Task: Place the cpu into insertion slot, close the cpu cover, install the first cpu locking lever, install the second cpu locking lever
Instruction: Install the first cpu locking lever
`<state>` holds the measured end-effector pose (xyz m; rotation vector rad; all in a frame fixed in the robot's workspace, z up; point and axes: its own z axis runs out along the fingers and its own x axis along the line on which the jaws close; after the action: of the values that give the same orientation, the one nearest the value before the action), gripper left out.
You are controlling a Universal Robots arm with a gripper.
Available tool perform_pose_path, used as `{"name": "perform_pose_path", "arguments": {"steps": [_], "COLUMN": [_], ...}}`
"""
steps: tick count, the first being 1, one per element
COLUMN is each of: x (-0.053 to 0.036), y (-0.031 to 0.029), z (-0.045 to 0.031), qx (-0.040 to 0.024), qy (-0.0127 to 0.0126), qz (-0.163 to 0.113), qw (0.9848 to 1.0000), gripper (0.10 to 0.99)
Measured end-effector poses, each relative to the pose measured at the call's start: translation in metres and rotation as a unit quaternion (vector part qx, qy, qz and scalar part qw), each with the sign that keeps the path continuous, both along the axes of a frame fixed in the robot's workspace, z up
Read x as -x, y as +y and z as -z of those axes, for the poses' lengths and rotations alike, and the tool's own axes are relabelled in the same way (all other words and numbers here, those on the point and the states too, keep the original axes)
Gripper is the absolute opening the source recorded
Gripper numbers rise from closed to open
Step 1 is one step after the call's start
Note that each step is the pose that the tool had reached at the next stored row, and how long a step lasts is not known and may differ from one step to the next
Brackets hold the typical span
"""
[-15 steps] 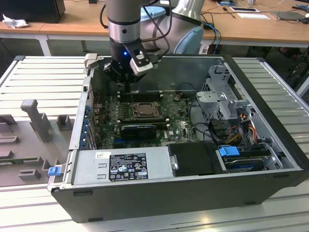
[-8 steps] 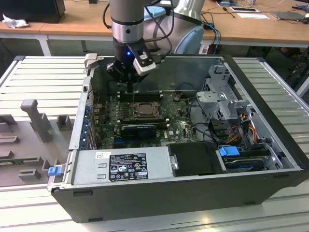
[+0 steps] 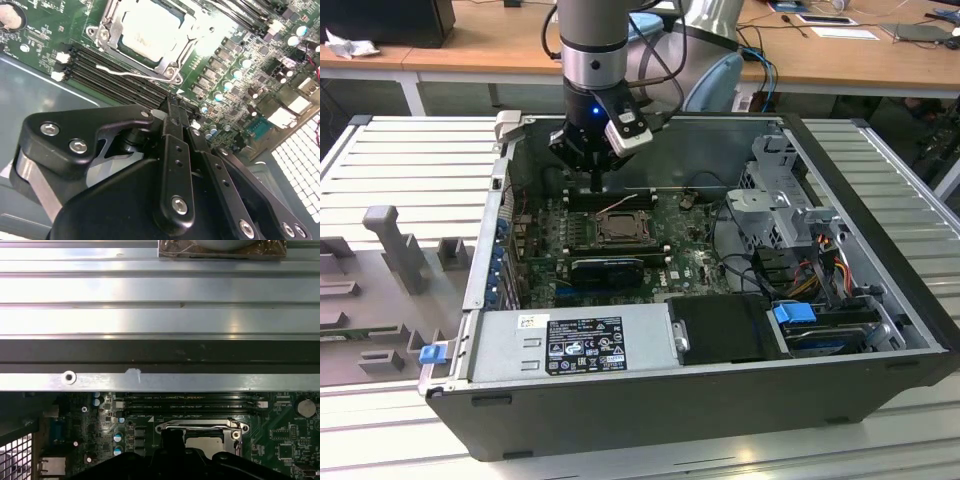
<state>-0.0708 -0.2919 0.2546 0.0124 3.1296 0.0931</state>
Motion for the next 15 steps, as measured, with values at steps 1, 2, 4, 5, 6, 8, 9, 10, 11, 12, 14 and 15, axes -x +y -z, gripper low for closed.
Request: {"name": "perform_pose_path", "arguments": {"steps": [1,2,4,5,6,8,9,10,11,12,14,15], "x": [-0.0009,-0.0033,-0.0055,-0.0061,-0.007,-0.0084,-0.0092,-0.0097,-0.0104,-0.011,-0.0135,-0.0145], "y": [0.0,0.0,0.0,0.0,0.0,0.0,0.0,0.0,0.0,0.0,0.0,0.0], "z": [0.0,0.0,0.0,0.0,0.0,0.0,0.0,0.0,0.0,0.0,0.0,0.0], "qx": [0.0,0.0,0.0,0.0,-0.0001,0.0,0.0,0.0,0.0,0.0,0.0,0.0], "qy": [0.0,0.0,0.0,0.0,0.0,0.0,0.0,0.0,0.0,0.0,0.0,0.0], "qz": [0.0,0.0,0.0,0.0,0.0,0.0,0.0,0.0,0.0,0.0,0.0,0.0], "qw": [1.0,1.0,1.0,1.0,1.0,1.0,1.0,1.0,1.0,1.0,1.0,1.0], "gripper": [0.106,0.106,0.106,0.106,0.106,0.106,0.106,0.106,0.106,0.106,0.106,0.106]}}
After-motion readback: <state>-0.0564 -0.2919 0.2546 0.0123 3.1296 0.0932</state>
